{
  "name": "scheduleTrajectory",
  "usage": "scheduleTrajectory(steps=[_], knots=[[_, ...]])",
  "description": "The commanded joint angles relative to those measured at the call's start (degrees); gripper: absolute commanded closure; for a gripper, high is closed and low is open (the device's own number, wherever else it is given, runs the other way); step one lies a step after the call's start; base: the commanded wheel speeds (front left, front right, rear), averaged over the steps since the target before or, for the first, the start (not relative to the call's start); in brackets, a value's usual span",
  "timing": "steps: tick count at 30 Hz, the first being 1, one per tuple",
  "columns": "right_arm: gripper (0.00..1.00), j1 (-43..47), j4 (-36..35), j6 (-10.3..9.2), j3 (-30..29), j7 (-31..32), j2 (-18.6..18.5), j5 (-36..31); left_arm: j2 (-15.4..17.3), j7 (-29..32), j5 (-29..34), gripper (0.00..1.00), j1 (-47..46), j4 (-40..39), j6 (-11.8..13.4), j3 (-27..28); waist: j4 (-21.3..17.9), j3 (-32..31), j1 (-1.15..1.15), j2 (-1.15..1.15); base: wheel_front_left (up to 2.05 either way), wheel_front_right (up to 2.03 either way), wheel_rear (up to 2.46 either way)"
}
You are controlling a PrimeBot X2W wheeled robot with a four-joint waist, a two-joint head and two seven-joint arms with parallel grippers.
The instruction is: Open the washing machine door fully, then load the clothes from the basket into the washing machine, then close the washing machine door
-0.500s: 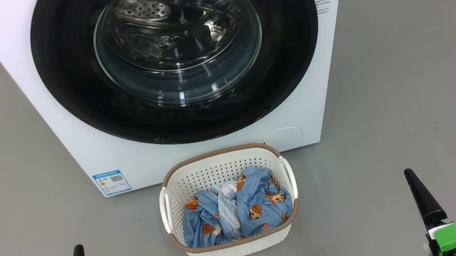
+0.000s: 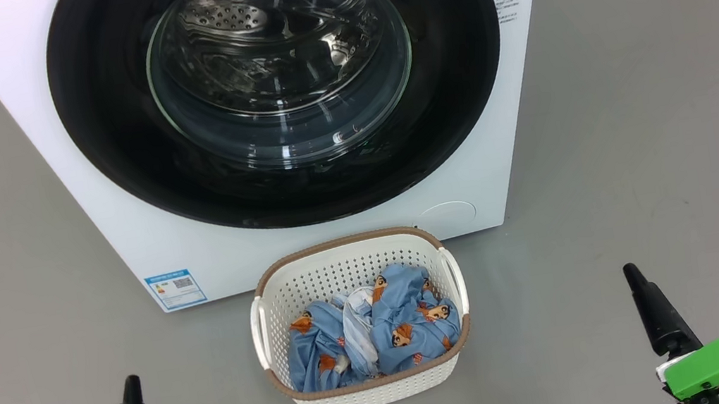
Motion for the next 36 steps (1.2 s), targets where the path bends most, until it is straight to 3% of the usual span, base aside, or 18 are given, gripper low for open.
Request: scheduleTrajectory(steps=[1,36], knots=[[0.00,-2.7,-1.4,-0.03,0.8,-0.8,-0.9,-2.2,1.4,-0.6,1.9,0.00,-2.2,-1.9,-0.3,0.5,0.0,0.0,-0.01,0.00,0.00,0.00,0.00],[0.00,-5.7,1.4,-0.05,3.3,-6.8,-1.8,-28.4,3.5,-6.8,29.0,0.00,-1.2,-4.1,-0.5,-0.4,-0.3,-0.4,-0.01,0.00,0.00,0.00,0.00]])
